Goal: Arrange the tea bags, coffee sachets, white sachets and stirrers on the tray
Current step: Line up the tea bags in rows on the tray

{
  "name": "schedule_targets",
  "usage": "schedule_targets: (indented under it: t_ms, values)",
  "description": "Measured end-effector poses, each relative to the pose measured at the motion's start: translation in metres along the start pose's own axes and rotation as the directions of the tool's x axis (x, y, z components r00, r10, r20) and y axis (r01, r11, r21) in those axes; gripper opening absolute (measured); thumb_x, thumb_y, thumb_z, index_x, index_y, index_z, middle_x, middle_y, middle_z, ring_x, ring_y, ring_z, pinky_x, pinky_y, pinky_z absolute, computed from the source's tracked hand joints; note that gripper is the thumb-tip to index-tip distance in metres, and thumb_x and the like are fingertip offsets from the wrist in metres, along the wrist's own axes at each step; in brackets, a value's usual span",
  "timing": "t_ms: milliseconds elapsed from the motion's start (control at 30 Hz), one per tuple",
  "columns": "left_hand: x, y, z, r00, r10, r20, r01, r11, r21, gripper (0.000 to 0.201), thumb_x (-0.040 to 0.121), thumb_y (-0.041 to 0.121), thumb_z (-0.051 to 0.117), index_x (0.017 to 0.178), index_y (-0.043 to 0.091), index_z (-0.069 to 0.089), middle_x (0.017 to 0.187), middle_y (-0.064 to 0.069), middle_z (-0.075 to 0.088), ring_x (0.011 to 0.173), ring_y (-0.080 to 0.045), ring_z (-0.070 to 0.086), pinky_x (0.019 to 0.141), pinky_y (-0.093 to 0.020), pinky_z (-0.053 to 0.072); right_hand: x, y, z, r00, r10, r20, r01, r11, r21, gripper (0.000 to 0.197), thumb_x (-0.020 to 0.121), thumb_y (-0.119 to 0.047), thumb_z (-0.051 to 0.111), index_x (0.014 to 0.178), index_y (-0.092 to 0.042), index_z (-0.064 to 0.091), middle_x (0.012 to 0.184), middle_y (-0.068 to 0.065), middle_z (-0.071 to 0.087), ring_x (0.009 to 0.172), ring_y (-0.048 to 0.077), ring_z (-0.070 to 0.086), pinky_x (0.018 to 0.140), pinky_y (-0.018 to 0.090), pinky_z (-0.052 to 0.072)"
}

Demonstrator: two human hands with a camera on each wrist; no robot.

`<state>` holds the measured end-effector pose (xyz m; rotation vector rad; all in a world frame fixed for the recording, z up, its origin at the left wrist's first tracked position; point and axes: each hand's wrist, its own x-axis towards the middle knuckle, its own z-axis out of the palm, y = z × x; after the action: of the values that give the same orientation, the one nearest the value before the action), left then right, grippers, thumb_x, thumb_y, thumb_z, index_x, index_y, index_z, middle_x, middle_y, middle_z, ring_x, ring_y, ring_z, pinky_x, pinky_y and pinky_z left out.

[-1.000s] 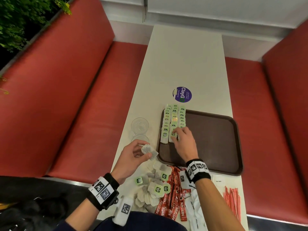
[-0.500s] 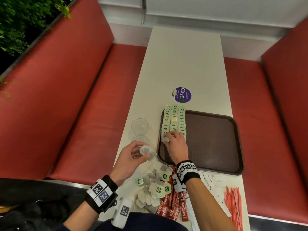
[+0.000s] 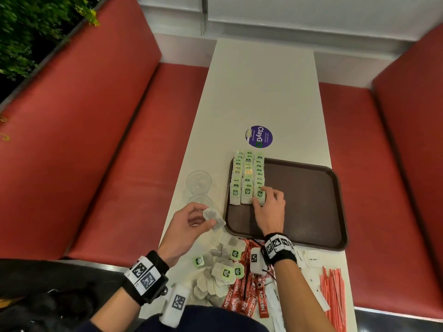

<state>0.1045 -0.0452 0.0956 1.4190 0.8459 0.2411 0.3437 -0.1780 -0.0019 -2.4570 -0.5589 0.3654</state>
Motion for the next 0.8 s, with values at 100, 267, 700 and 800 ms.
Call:
schedule_targets:
  t_ms: [100,267,700,800]
  values:
    - [0.001,0.003,0.002,1.000,0.025,0.011,-0.025,1.000,0.002,0.023,0.093,0.014,0.085,0.113,0.014,0.072,0.104,-0.007,0.081,0.098,-0.026,0.075,0.091,-0.034,0.059,-0.005,-0.002,-0.008,0.999,-0.034,0.010,0.033,0.999,0.013,0.048,0.101,-0.035,0.075,0.145,-0.023,0.060,0.148,0.007,0.049,0.134,0.027,0.049,0.106,0.044,0.053]
    - [0.006,0.003,0.007,1.000,0.000,0.021,-0.001,0.999,0.038,0.017,0.097,0.013,0.081,0.112,0.016,0.074,0.106,-0.004,0.080,0.099,-0.031,0.077,0.096,-0.052,0.063,-0.041,-0.057,-0.050,0.968,-0.200,0.153,0.126,0.910,0.395,0.024,0.102,-0.040,0.075,0.124,-0.031,0.074,0.122,-0.014,0.073,0.104,0.001,0.070,0.090,0.021,0.058]
    - [0.001,0.021,0.023,0.986,0.072,0.147,-0.083,0.994,0.067,0.029,0.102,0.024,0.076,0.130,0.024,0.067,0.126,0.008,0.076,0.116,-0.012,0.073,0.102,-0.032,0.059,-0.083,-0.099,-0.068,0.957,-0.249,0.152,0.168,0.896,0.412,0.011,0.103,-0.034,0.075,0.097,-0.026,0.073,0.084,-0.012,0.077,0.080,0.003,0.074,0.074,0.023,0.059]
    - [0.004,0.023,0.023,0.987,0.099,0.124,-0.112,0.989,0.099,0.026,0.103,0.021,0.074,0.129,0.024,0.070,0.121,0.007,0.079,0.115,-0.012,0.074,0.102,-0.032,0.059,-0.090,-0.103,-0.072,0.932,-0.238,0.274,0.050,0.831,0.554,0.027,0.113,-0.039,0.059,0.106,-0.023,0.080,0.093,-0.007,0.082,0.090,0.009,0.079,0.084,0.033,0.064]
